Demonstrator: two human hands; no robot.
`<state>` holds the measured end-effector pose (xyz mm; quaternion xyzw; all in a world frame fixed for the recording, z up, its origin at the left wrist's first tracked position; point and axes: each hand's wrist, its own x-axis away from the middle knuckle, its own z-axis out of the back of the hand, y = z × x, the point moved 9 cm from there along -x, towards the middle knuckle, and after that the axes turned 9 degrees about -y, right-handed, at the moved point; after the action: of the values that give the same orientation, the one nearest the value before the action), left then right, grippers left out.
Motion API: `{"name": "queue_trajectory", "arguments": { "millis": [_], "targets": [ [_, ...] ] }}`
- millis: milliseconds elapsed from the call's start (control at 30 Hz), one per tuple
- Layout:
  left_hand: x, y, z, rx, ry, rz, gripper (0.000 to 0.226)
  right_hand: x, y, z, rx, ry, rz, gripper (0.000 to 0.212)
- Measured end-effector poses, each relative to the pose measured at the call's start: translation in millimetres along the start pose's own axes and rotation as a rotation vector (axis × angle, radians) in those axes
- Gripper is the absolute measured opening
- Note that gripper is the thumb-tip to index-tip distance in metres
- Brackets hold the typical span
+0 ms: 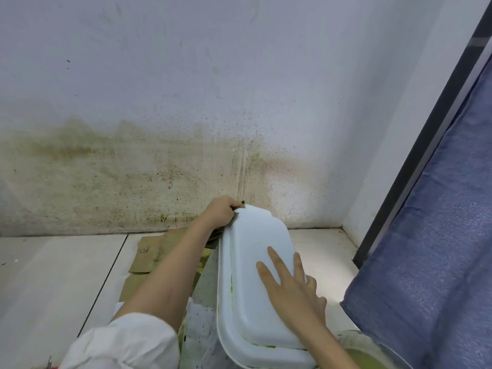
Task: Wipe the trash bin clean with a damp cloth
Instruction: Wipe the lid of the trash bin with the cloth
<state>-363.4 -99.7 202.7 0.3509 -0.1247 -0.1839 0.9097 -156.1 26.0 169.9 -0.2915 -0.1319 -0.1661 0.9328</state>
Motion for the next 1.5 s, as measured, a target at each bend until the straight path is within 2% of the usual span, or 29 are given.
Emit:
{"name": "queue_trajectory", "arguments": {
  "millis": [67, 167, 233, 367, 467, 567, 633, 700, 767, 900, 1000, 1100, 1200, 1367, 1500],
  "targets": [
    [7, -5, 3, 0.088, 0.044, -0.008, 0.051, -1, -2, -1, 0.001, 0.000, -0.008, 0.055],
    [52, -23, 8, 0.188, 0.300, 0.040, 0.051, 1, -12, -8, 0.042, -0.009, 0.001, 0.059],
    [97, -26, 2, 0.228, 0.407, 0.014, 0.052, 2, -18, -11, 0.067, -0.015, 0.008, 0.060],
    [185, -5, -35, 0.219, 0.369, -0.138, 0.054, -2, -6, -4, 0.047, -0.012, -0.026, 0.060],
    [236, 16, -68, 0.127, 0.287, -0.218, 0.051, -1, 13, 0, 0.005, -0.015, -0.055, 0.058],
    [225, 18, -66, 0.010, 0.257, -0.286, 0.056, 2, 19, 3, -0.024, -0.013, -0.059, 0.056],
    [200, 14, -52, -0.006, 0.259, -0.209, 0.058, 3, 15, 3, -0.022, -0.016, -0.055, 0.057],
    [196, 14, -49, 0.002, 0.297, -0.207, 0.055, 2, 12, 3, -0.012, -0.019, -0.051, 0.058],
    [219, 18, -57, 0.014, 0.352, -0.273, 0.050, 2, 13, 4, -0.011, -0.019, -0.057, 0.058],
    [266, 15, -83, 0.035, 0.365, -0.336, 0.049, 5, 15, 4, -0.012, -0.015, -0.054, 0.057],
    [239, 4, -71, 0.115, 0.370, -0.214, 0.043, 8, 3, -1, 0.024, -0.027, -0.023, 0.057],
    [185, -4, -51, 0.295, 0.279, -0.098, 0.038, 7, -4, -5, 0.047, -0.025, -0.006, 0.057],
    [127, -4, -36, 0.464, 0.150, -0.102, 0.044, 5, -2, -4, 0.042, -0.021, -0.018, 0.056],
    [50, -5, -16, 0.293, 0.122, -0.067, 0.044, 2, -8, -8, 0.083, -0.001, -0.027, 0.054],
    [40, -7, -8, 0.169, 0.048, 0.009, 0.045, 1, -17, -10, 0.101, -0.002, -0.016, 0.055]
  ]
}}
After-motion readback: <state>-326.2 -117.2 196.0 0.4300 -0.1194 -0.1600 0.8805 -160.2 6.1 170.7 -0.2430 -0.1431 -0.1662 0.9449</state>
